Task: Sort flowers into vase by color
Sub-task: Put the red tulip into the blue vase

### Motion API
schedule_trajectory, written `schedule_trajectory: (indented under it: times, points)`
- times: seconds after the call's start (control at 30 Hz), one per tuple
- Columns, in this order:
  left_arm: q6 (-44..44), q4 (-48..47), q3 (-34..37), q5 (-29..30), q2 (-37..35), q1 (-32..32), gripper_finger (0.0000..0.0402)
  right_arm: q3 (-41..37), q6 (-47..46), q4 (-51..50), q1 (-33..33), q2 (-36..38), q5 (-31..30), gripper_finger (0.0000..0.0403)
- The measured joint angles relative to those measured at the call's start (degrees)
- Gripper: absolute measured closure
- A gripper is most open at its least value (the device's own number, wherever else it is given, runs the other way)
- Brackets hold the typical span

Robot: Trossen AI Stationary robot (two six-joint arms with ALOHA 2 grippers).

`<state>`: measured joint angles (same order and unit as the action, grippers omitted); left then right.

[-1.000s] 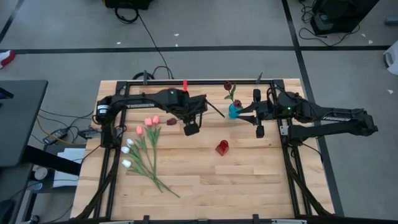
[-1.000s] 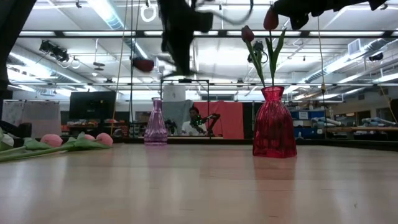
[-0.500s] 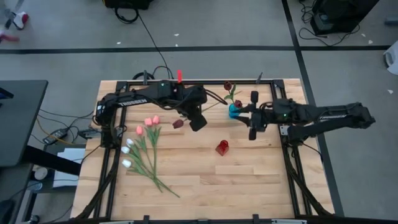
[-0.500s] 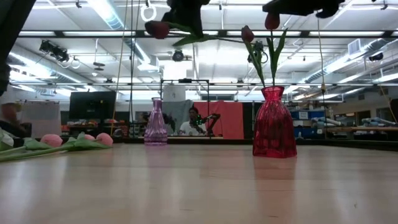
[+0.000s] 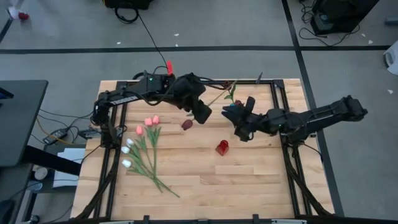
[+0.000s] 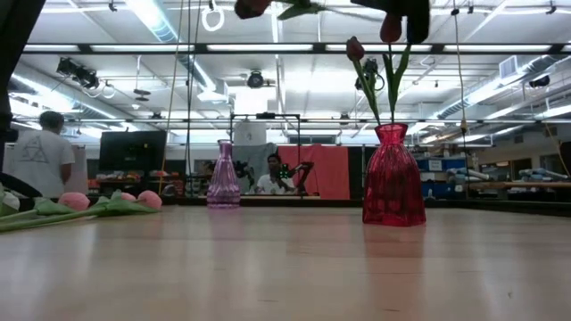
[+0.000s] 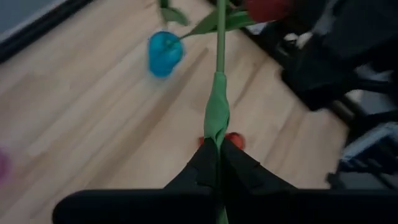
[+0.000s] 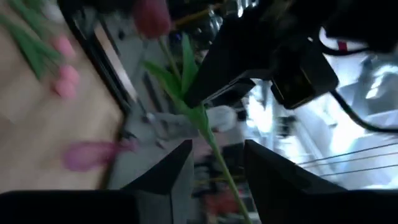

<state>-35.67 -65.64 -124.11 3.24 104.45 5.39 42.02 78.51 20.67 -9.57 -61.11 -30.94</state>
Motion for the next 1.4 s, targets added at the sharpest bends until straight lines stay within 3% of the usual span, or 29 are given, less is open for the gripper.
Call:
schedule_trajectory:
  times: [0.23,0.47,0.7,0.83,1.03,1.17,1.4]
  points:
    - [-0.6,5.6,0.0,-1.2,0.0,-1.4,0.039,0.0,16.7,11.3,0.3,-6.6,-7.0,0.025]
    - [-1.0,6.2,0.6,-1.7,0.0,-2.6,0.039,0.0,26.3,22.9,2.7,-11.0,-6.7,0.0251]
    - [-1.0,7.2,0.6,-1.2,0.1,-3.0,0.039,0.0,29.3,25.0,3.1,-13.0,-5.4,0.0253]
    - [0.4,7.9,0.6,-1.1,0.1,-3.2,0.039,0.0,28.4,26.6,3.0,-13.3,-5.3,0.0288]
    - [5.0,9.0,0.6,4.3,0.1,-3.8,0.036,0.0,24.6,25.9,2.8,-13.2,-7.7,0.039]
    - [11.7,9.0,0.6,10.9,0.0,-5.1,0.0309,0.0,21.5,24.3,2.8,-13.3,-9.9,0.0382]
    - [20.0,8.3,0.6,24.7,0.0,-7.5,0.0227,0.0,15.7,12.8,0.8,-10.4,-10.0,0.0393]
